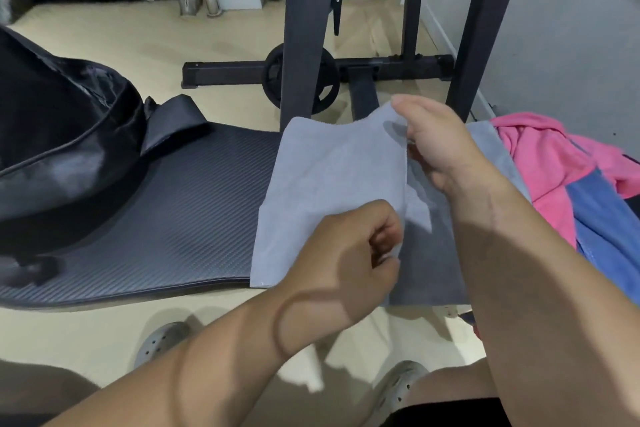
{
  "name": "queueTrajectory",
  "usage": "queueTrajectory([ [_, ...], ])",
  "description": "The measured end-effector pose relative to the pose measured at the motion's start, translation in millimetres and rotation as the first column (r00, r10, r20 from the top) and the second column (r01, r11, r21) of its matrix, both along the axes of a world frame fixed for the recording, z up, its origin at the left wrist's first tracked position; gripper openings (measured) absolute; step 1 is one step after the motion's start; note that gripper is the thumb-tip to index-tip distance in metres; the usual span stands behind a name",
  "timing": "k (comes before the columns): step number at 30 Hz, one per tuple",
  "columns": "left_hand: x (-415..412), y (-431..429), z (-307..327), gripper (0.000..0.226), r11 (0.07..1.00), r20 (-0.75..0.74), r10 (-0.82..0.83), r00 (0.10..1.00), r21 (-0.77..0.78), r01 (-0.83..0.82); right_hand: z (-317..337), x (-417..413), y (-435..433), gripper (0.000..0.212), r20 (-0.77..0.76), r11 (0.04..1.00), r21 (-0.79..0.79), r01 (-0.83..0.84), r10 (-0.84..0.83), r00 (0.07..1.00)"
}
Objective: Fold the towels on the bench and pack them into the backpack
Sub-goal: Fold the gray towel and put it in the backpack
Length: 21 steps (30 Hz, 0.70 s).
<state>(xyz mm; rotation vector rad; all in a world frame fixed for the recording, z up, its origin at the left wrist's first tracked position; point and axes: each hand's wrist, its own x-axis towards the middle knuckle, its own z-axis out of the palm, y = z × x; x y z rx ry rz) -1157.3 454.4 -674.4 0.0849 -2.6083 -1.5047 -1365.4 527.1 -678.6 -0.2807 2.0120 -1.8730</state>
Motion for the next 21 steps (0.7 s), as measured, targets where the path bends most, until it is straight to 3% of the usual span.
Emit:
queueTrajectory([
  [2,-6.3,8.0,-6.1,0.022,0.999,0.071,-0.031,0.997,0.006,0.031,-7.9,1.8,6.3,0.019,0.056,0.996,0.082,-0.042,0.038,0.998],
  [4,-9.0,10.1,-13.1,0.022,1.000,0.112,-0.022,0.994,-0.016,0.024,-15.6,2.1,11.4,0.039,0.022,0.977,0.203,-0.062,0.059,0.998],
  [8,-11.5,-13.6,-22.2,0.019,0.936,-0.120,0.133,0.984,-0.313,-0.164,-21.1,6.1,15.4,0.061,-0.201,0.910,0.415,-0.009,0.101,0.974],
  [10,-10.5,-31.0,-24.6,0.024,0.840,-0.153,0.230,0.961,-0.468,-0.276,-21.6,12.2,13.7,0.064,-0.267,0.829,0.559,-0.015,0.196,0.944],
  [12,-6.8,-42.4,-27.0,0.028,0.772,-0.153,0.295,0.943,-0.543,-0.330,-20.1,21.4,9.5,0.065,-0.298,0.679,0.734,-0.005,0.329,0.896],
  [15,4.6,-54.3,-31.5,0.030,0.742,-0.152,0.390,0.908,-0.533,-0.408,-17.5,37.5,0.7,0.066,-0.271,0.544,0.838,-0.033,0.467,0.842],
  [19,23.5,-76.2,-35.8,0.039,0.741,0.004,0.581,0.814,-0.415,-0.528,-18.9,63.1,-14.1,0.068,-0.248,0.502,0.857,-0.114,0.597,0.763],
  [21,32.5,-81.2,-35.3,0.044,0.739,0.112,0.590,0.800,-0.473,-0.479,-20.8,75.5,-23.3,0.066,-0.245,0.482,0.863,-0.151,0.659,0.711],
])
